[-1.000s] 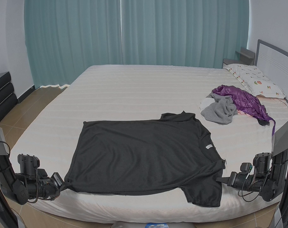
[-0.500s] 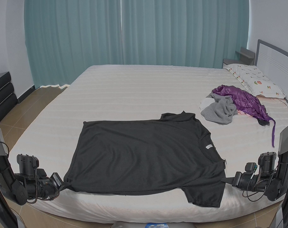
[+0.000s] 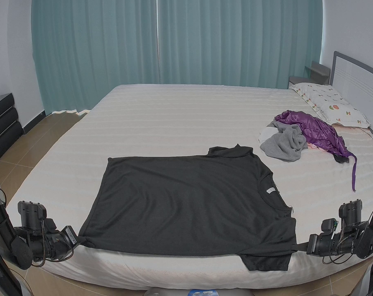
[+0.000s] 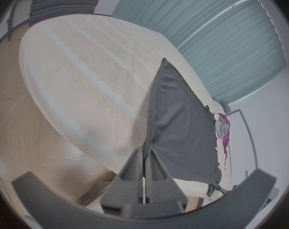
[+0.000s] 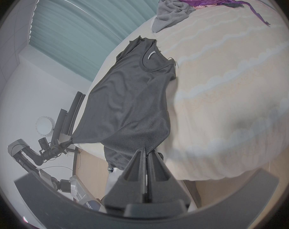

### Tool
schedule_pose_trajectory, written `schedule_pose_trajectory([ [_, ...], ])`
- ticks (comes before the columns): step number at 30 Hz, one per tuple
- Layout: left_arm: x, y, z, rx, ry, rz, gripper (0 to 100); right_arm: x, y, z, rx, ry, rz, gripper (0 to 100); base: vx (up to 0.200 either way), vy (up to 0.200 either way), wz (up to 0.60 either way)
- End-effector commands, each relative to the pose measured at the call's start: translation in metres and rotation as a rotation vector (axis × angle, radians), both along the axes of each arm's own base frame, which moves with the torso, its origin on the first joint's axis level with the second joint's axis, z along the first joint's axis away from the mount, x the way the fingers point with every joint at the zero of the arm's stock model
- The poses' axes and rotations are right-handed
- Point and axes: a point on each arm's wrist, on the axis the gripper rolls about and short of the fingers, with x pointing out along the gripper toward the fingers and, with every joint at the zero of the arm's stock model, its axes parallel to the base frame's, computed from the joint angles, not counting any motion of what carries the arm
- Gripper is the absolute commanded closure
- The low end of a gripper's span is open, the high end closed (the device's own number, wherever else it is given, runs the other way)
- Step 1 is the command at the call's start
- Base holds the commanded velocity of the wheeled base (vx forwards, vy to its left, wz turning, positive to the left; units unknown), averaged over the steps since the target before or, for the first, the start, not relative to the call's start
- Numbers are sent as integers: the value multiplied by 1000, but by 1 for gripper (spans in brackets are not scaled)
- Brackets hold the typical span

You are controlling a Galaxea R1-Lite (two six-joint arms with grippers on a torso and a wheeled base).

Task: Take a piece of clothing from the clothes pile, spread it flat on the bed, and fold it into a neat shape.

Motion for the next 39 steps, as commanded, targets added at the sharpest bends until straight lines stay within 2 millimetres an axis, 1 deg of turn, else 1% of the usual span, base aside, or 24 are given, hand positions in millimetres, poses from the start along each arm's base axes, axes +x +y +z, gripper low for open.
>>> schedule_pose_trajectory([
  [1,-4,1,3,44,-13,1,100,-12,0,18,-5,-50,8,100,0,0,0],
  [9,-12,0,6,81,-23,-35,100,-26,-1,27,-9,-23,19,100,0,0,0],
  [15,-15,0,10,89,-36,-37,100,-31,0,36,-13,-68,18,100,0,0,0],
  [22,-21,3,5,156,19,-66,100,-41,-3,30,-50,16,49,100,0,0,0],
  [26,-23,3,5,164,34,-74,100,-45,-6,31,-62,20,49,100,0,0,0],
  [30,-29,3,4,190,74,-113,100,-51,-9,32,-80,28,59,100,0,0,0],
  [33,-32,2,4,203,92,-133,100,-52,-11,32,-86,30,57,100,0,0,0],
  [39,-40,2,5,268,136,-156,100,-59,-12,32,-107,51,83,100,0,0,0],
])
